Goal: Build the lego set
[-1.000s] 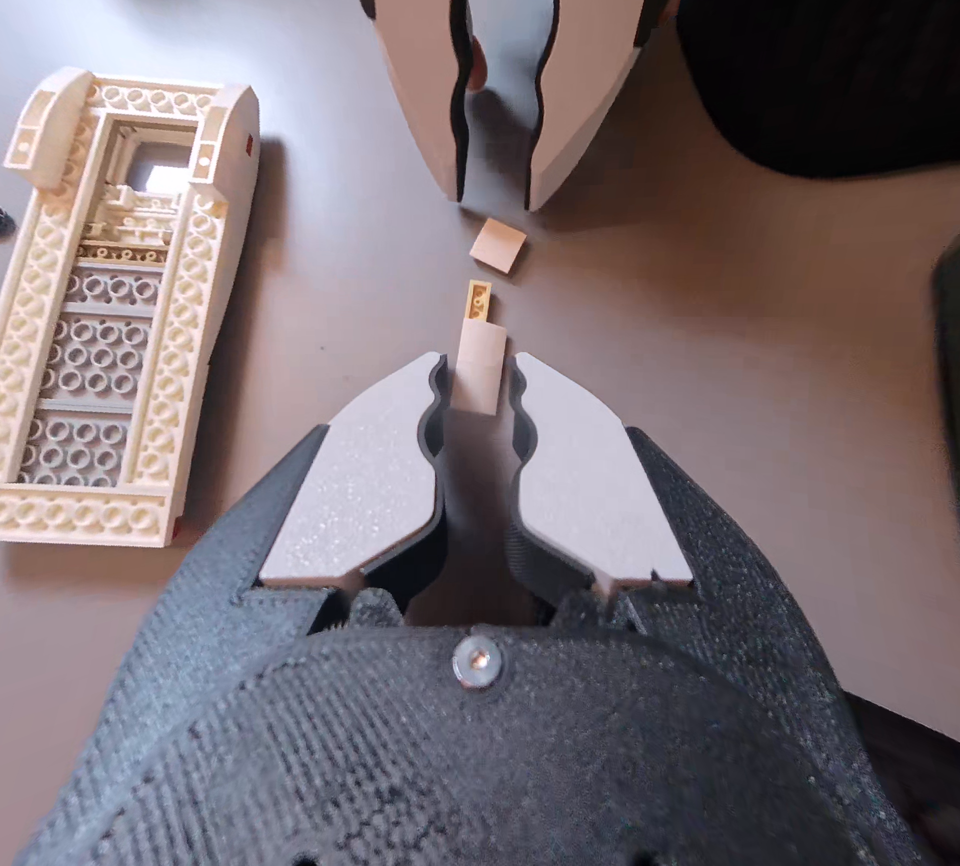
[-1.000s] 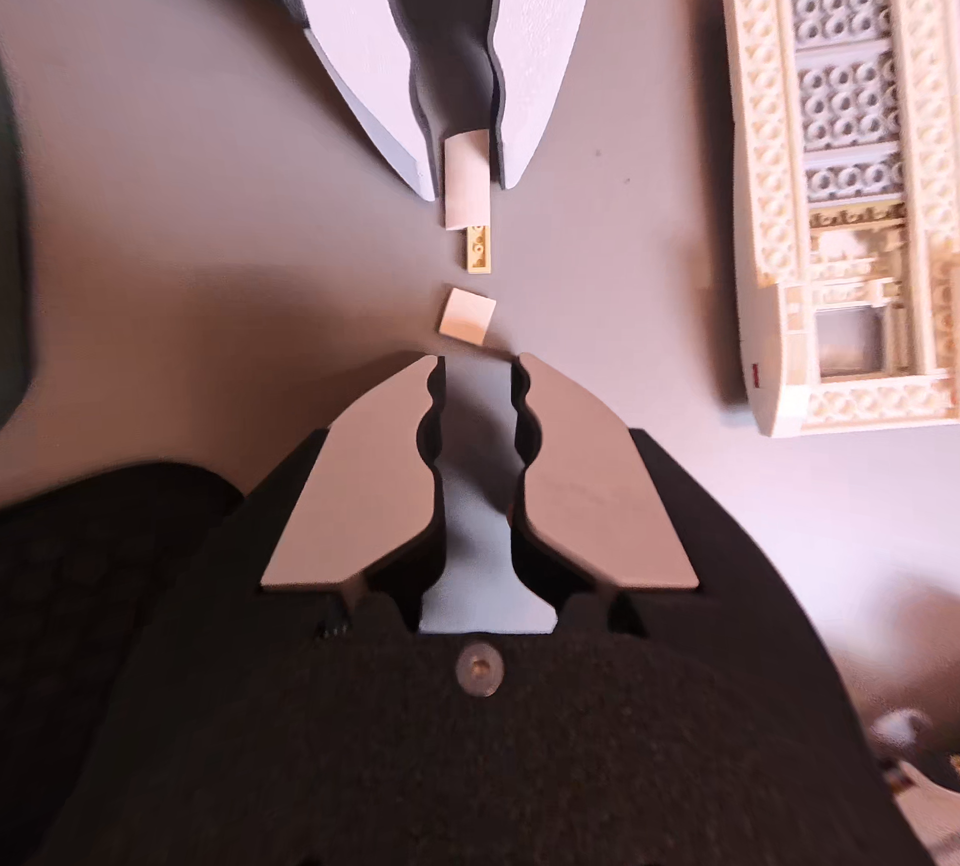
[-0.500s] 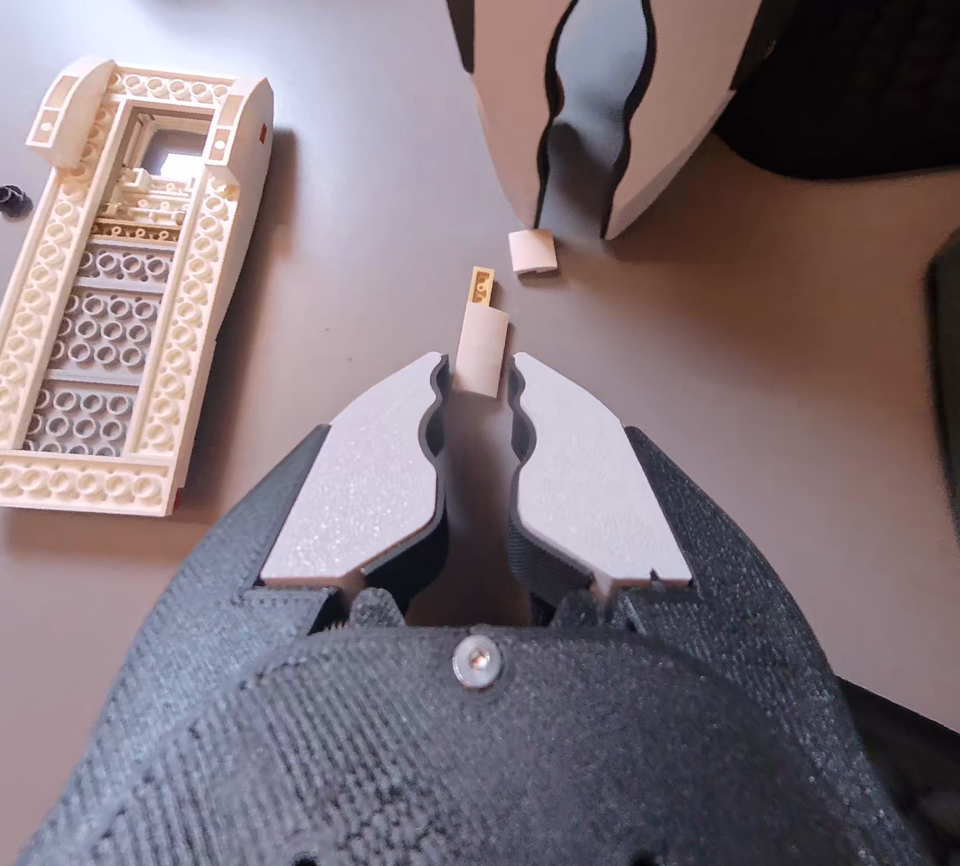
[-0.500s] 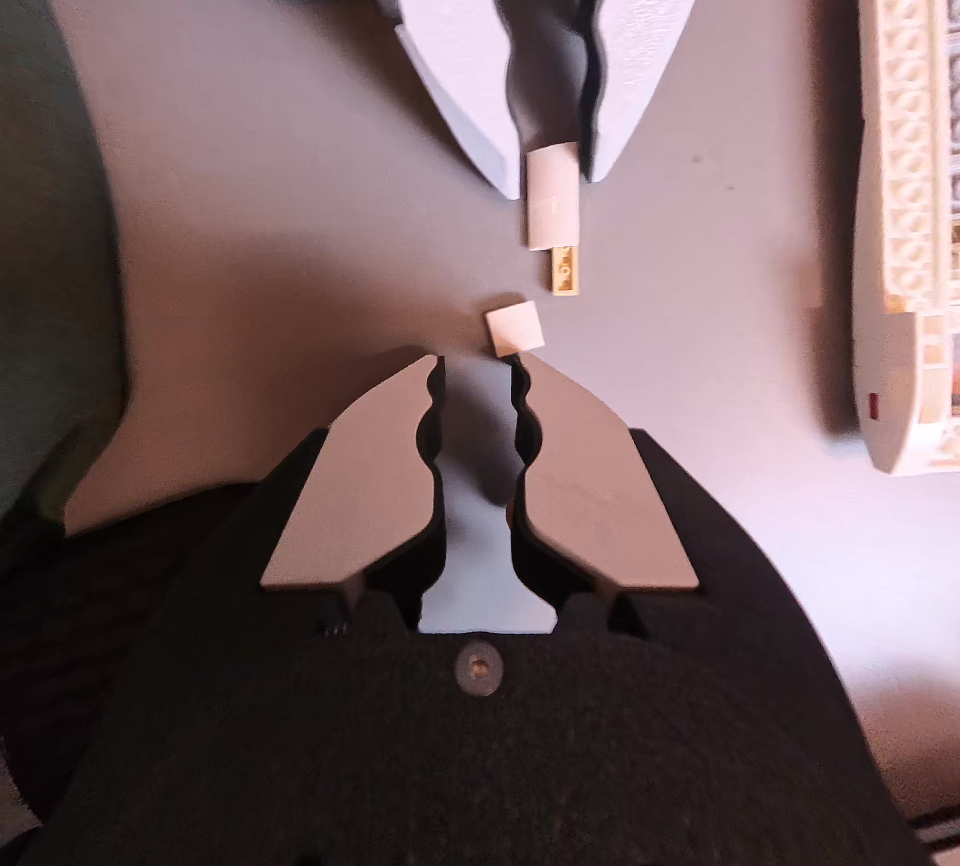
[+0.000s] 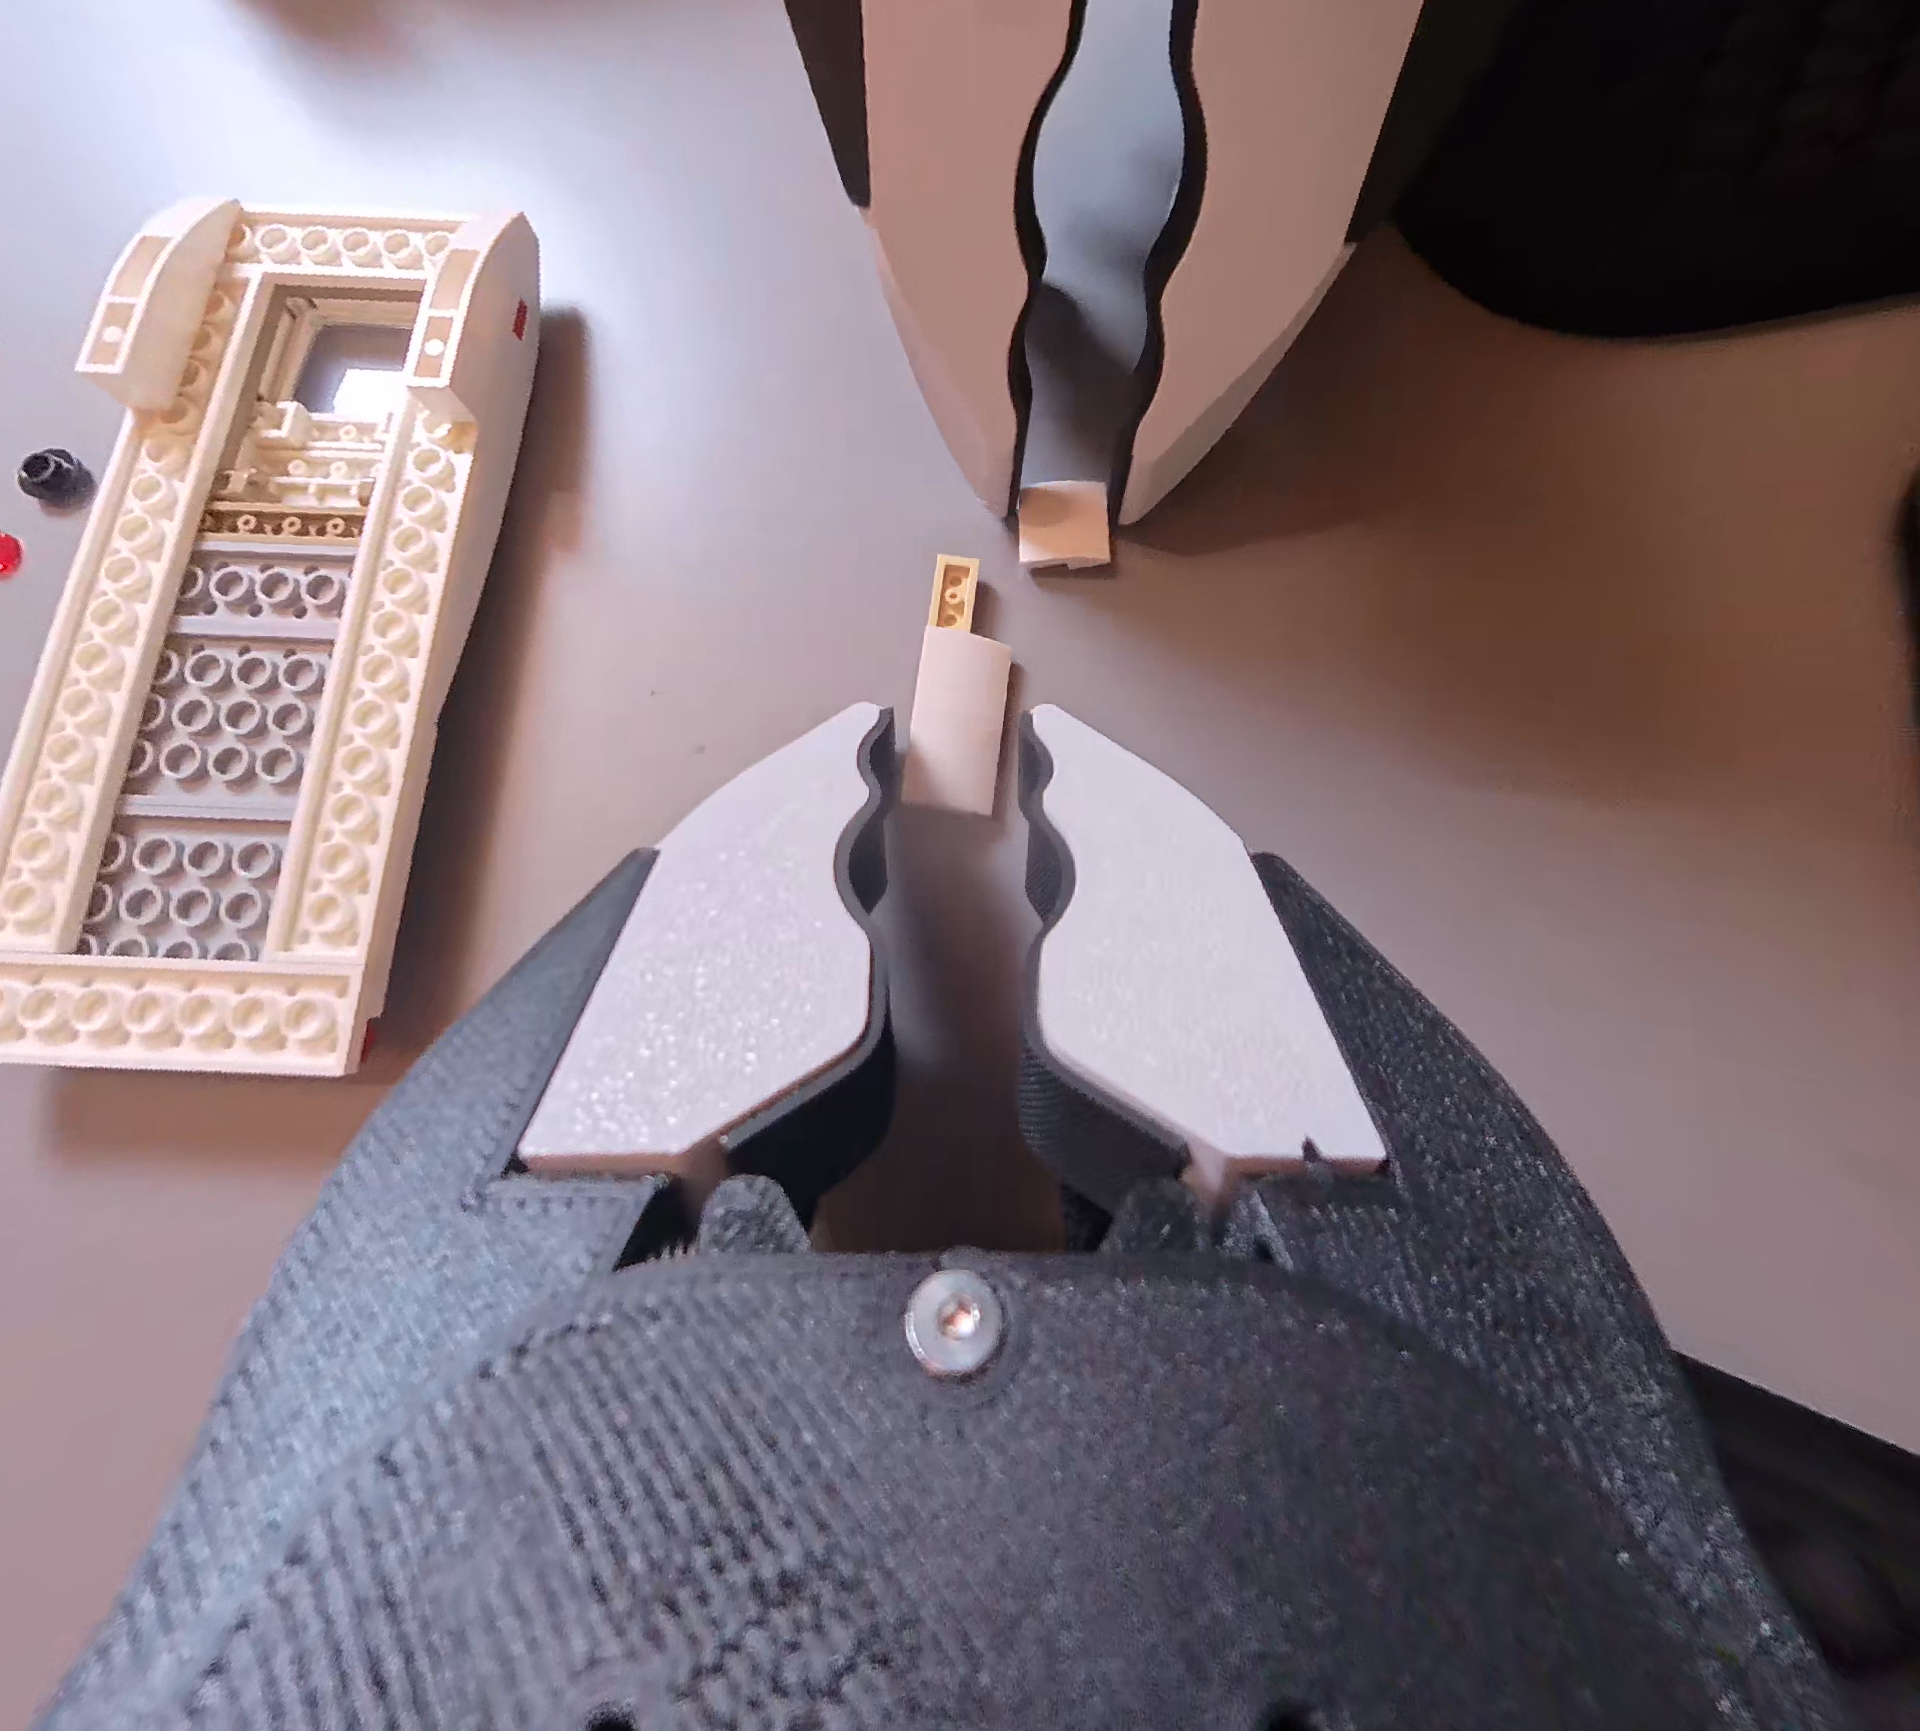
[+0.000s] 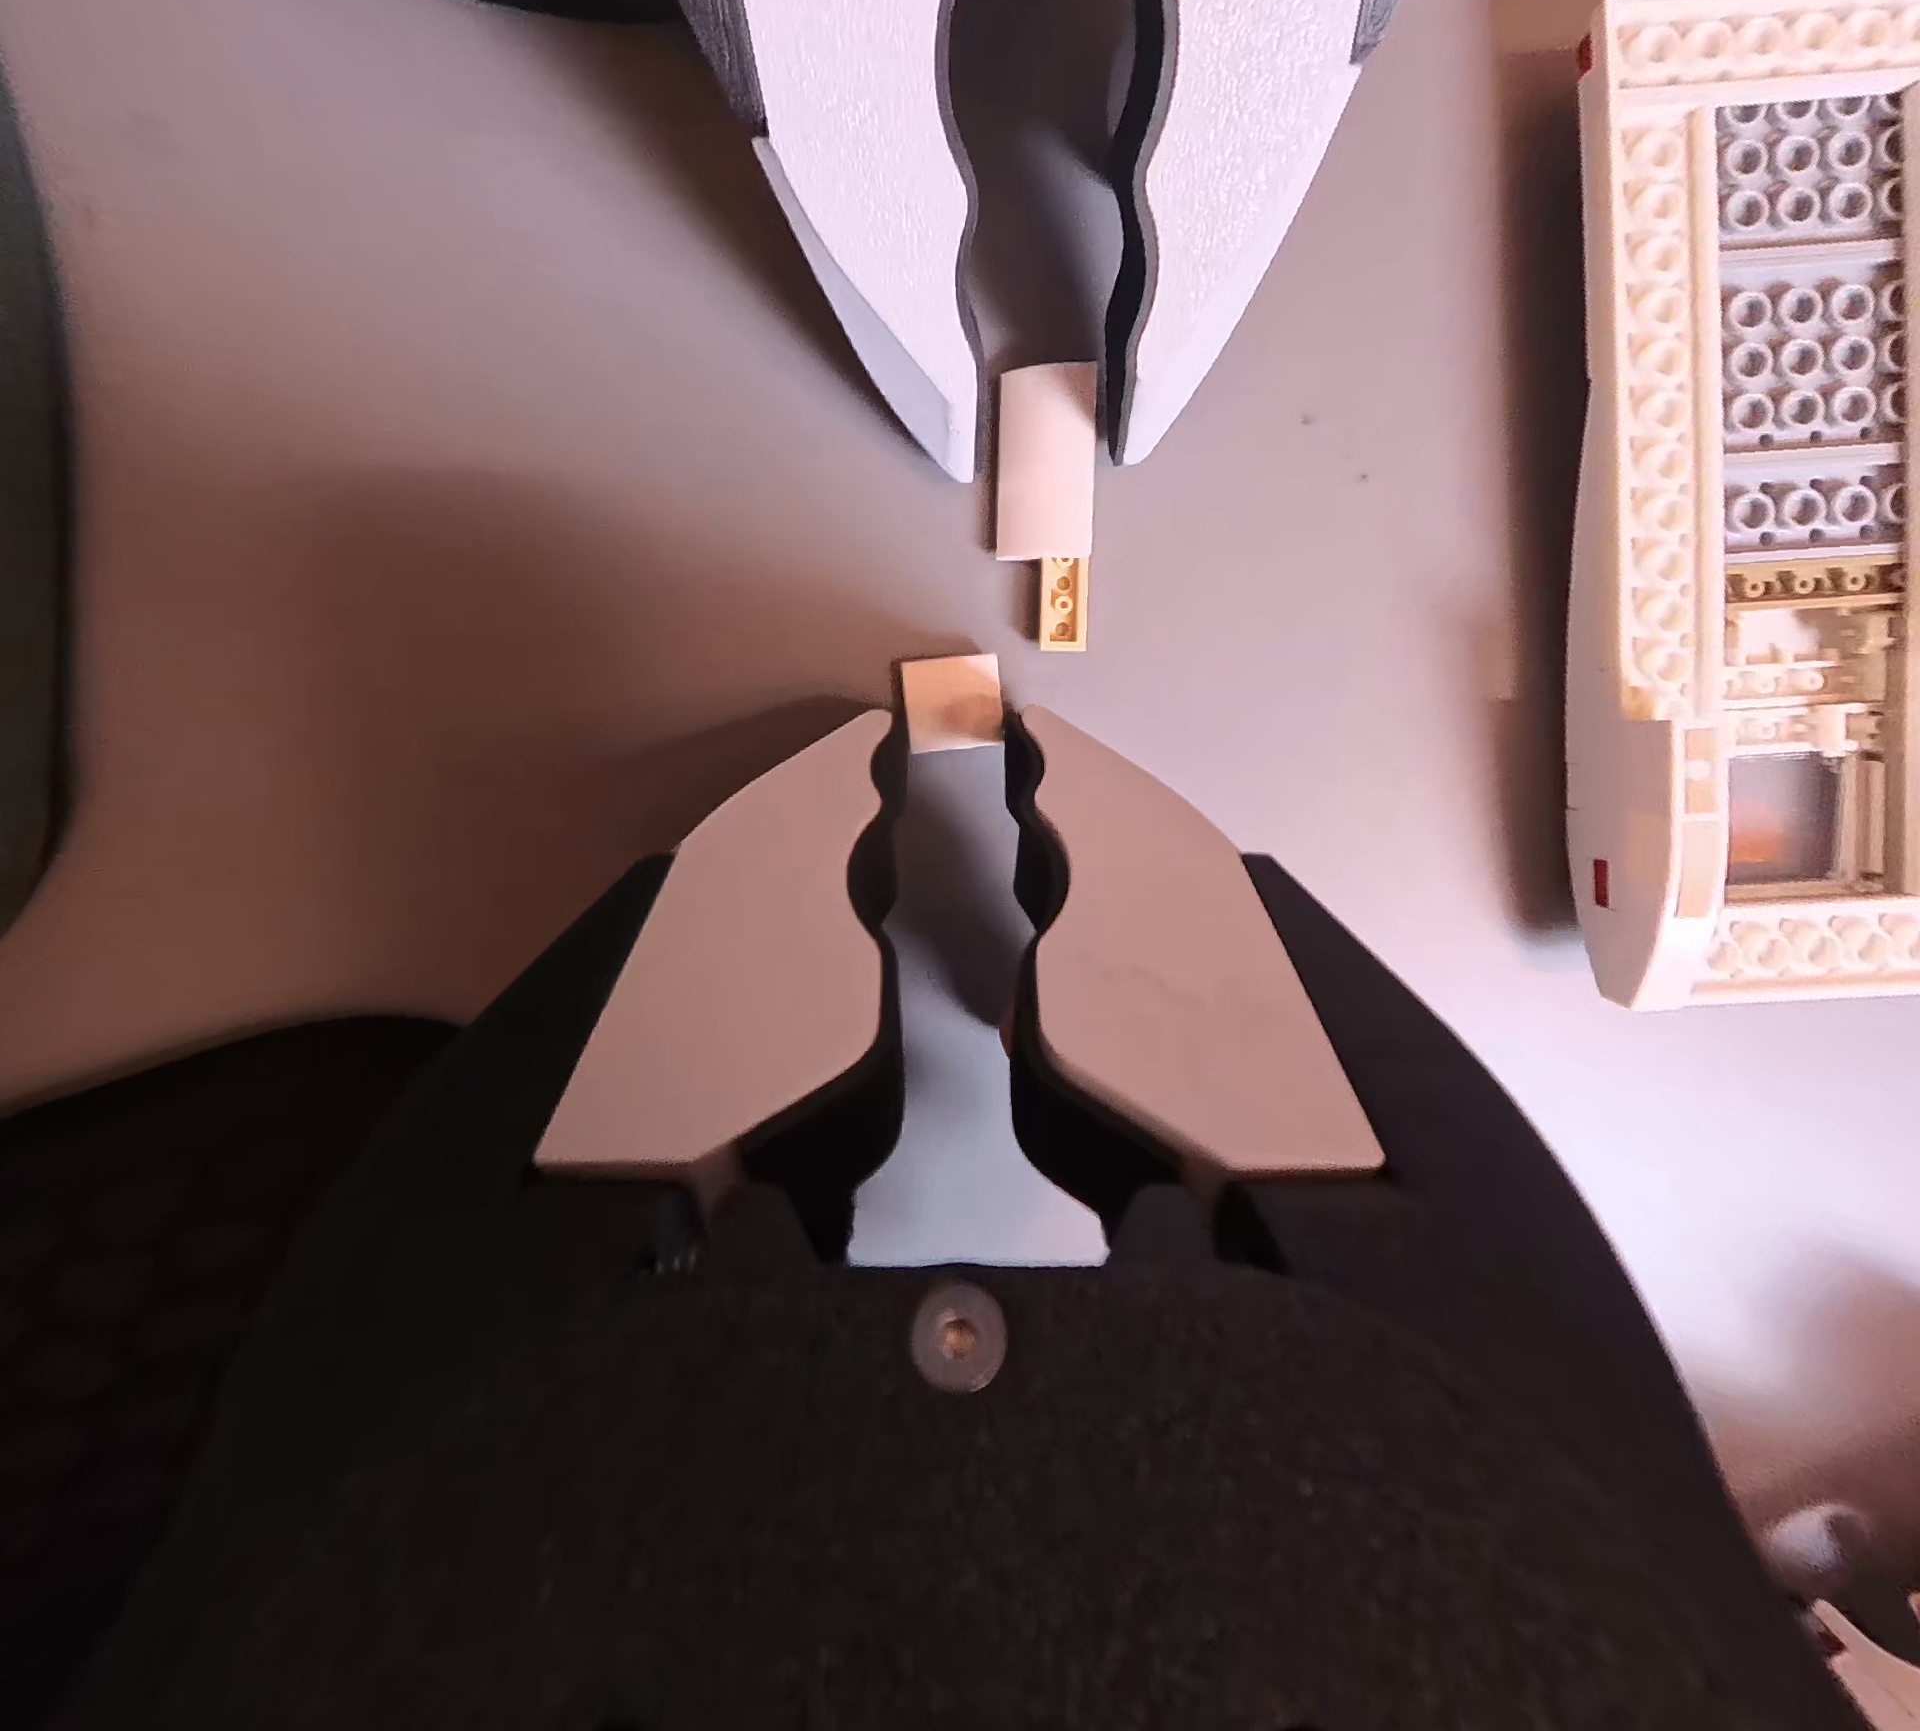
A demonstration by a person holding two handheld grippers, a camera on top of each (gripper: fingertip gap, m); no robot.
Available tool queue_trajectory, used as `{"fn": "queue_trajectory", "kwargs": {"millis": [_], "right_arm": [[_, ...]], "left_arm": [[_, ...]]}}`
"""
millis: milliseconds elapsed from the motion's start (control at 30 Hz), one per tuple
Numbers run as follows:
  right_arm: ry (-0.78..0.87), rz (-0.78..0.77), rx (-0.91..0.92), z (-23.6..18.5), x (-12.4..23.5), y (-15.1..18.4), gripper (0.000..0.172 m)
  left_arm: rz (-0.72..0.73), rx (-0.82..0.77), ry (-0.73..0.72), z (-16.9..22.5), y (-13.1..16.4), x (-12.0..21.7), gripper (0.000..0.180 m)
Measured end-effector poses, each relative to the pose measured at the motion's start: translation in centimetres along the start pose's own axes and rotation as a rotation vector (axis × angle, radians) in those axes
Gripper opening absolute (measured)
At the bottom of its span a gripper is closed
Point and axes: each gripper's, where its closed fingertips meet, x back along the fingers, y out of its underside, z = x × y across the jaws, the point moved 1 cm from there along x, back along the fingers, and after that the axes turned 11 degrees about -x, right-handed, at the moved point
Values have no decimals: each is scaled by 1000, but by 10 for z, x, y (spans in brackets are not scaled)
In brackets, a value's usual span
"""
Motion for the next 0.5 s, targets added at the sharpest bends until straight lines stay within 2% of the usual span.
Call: {"fn": "queue_trajectory", "kwargs": {"millis": [33,200,500], "right_arm": [[2,5,-3,0,0,-1,16],[52,90,-17,8,4,-18,16],[69,48,13,12,-6,-18,17]], "left_arm": [[2,-4,-2,0,-1,0,23],[-6,-20,-10,-1,0,-2,18],[-1,-16,-11,-1,-1,-3,17]]}}
